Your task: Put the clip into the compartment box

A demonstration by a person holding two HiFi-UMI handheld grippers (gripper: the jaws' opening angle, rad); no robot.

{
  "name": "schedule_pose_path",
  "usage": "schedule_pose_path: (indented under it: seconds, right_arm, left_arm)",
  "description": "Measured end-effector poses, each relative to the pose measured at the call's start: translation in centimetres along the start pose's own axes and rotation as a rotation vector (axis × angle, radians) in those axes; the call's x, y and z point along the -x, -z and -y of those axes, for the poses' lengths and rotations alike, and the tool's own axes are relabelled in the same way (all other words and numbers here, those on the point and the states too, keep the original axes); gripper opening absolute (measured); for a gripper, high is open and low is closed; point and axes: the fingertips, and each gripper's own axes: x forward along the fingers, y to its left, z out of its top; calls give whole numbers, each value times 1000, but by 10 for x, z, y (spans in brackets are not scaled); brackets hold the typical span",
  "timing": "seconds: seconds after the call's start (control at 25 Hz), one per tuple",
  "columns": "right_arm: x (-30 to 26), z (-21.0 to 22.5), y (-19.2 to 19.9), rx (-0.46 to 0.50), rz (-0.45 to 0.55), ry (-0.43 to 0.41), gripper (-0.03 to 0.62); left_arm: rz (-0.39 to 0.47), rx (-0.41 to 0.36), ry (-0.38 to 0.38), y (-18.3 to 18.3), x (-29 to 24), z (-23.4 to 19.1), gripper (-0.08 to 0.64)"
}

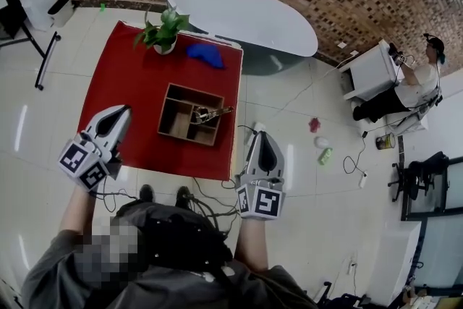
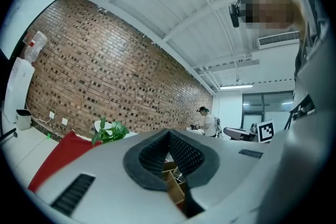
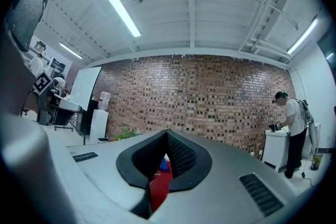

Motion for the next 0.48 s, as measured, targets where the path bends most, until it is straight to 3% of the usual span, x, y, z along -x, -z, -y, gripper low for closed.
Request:
schedule_pose_path:
  seconds: [0.48]
  right_arm:
    - [4, -27, -1, 13, -11, 14, 3]
  left_arm:
    - [11, -32, 37, -15, 21, -7, 35]
